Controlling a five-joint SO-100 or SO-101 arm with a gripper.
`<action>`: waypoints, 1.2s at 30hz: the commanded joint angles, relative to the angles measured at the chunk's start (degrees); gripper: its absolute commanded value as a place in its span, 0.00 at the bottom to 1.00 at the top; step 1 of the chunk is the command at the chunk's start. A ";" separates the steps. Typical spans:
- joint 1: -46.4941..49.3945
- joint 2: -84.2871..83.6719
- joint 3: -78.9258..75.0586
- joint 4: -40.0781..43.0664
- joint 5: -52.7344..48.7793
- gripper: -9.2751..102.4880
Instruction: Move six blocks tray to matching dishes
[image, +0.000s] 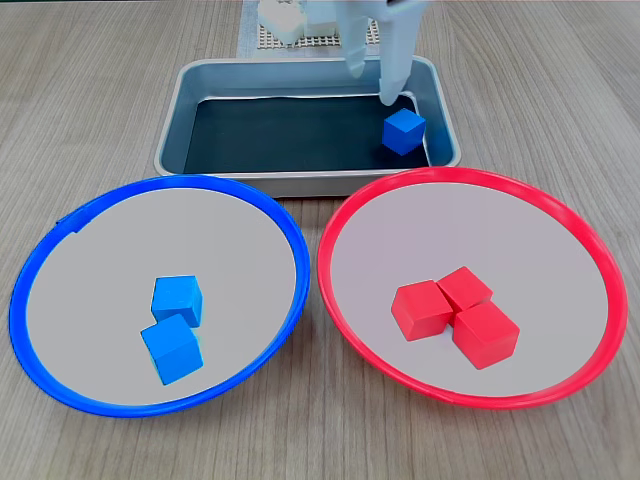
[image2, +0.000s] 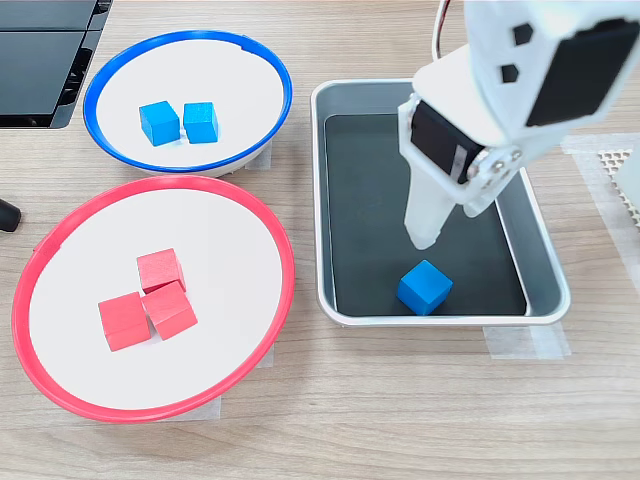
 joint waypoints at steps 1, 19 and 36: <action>-1.32 -0.62 -1.23 -3.25 1.76 0.27; -4.92 -10.20 -1.14 -7.82 0.62 0.23; 15.29 5.62 -8.79 5.19 -15.21 0.08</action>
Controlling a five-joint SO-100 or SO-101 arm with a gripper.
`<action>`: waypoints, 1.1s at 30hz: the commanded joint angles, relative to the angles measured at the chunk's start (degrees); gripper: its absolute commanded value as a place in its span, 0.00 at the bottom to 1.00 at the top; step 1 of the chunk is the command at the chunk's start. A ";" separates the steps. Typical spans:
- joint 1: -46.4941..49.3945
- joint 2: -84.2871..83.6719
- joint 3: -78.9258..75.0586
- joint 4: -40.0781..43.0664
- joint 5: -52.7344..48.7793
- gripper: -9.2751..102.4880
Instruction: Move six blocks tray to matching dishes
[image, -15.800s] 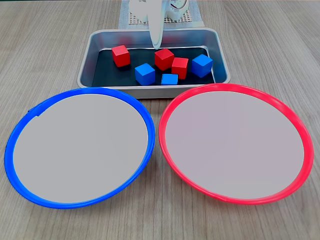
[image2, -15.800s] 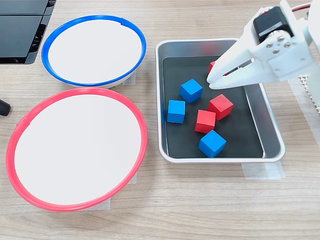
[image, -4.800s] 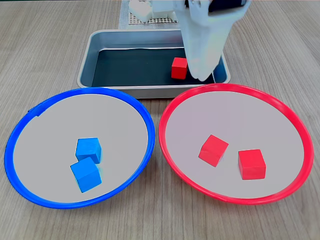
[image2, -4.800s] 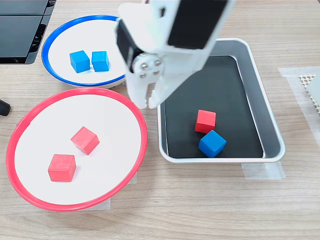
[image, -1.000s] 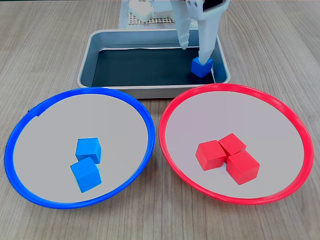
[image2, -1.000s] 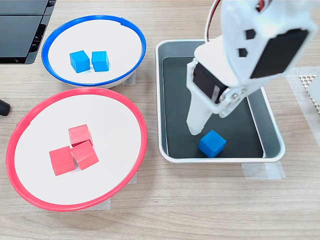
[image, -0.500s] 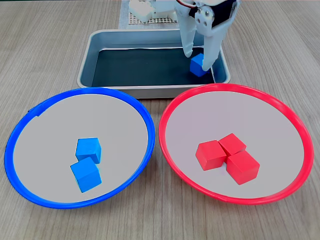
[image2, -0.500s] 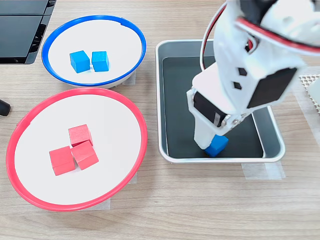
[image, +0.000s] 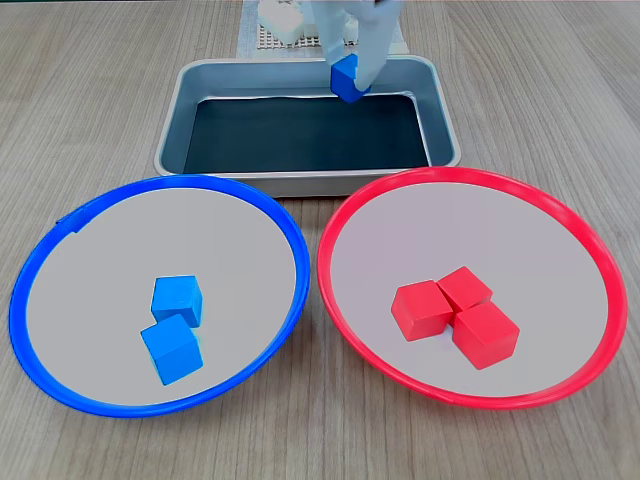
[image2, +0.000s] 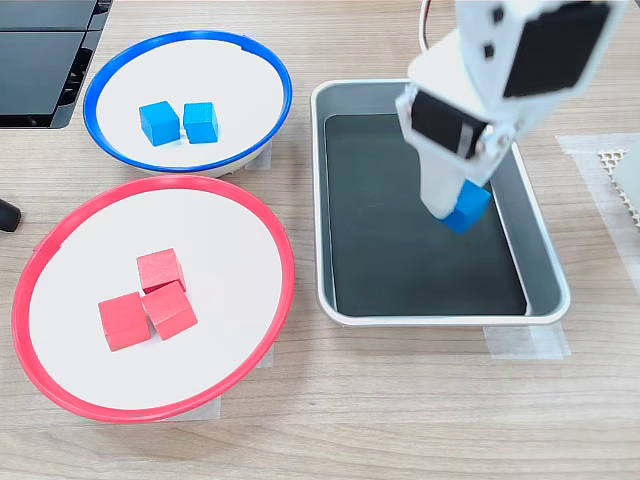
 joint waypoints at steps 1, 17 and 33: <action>9.76 4.75 -6.77 -1.23 -1.14 0.08; 20.48 -19.78 -25.14 -37.53 2.99 0.25; 14.33 29.53 18.02 -43.77 27.60 0.08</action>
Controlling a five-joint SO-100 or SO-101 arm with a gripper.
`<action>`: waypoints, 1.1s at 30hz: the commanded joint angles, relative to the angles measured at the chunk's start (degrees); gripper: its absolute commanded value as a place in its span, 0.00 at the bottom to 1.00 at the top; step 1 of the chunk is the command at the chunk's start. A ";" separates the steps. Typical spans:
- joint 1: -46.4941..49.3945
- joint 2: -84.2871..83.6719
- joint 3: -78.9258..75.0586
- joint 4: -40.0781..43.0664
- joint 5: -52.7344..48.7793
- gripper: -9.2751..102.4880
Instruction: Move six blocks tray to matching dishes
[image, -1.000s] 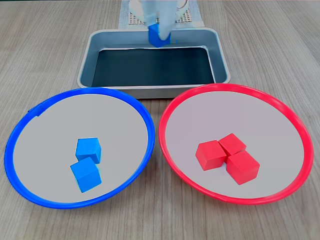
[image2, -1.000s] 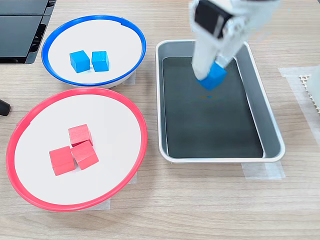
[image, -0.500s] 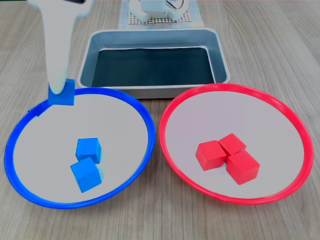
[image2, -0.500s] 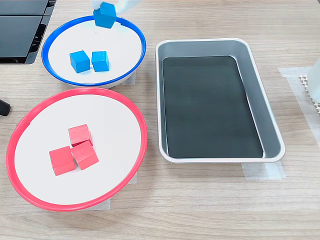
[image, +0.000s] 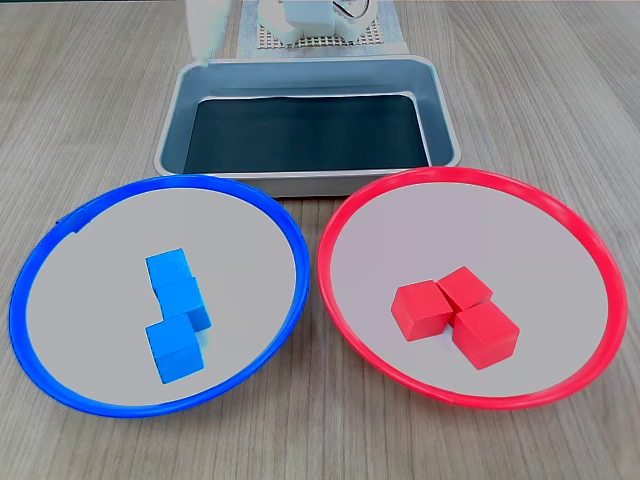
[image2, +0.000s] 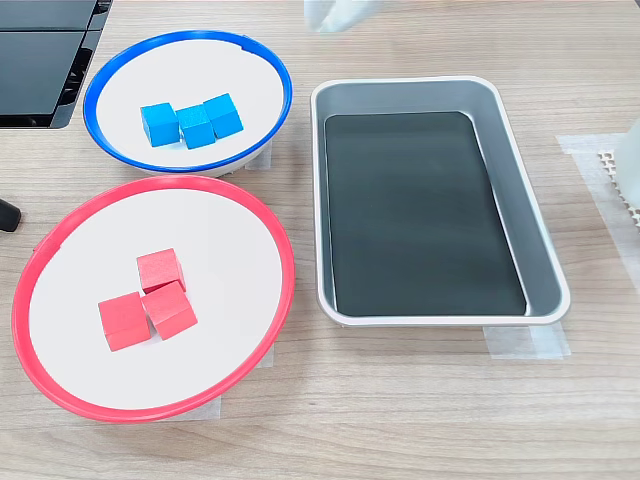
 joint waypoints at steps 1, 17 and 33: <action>-1.49 13.45 11.34 -14.77 28.30 0.08; -10.02 67.15 51.68 4.92 31.99 0.08; -9.84 68.55 54.14 5.80 30.32 0.08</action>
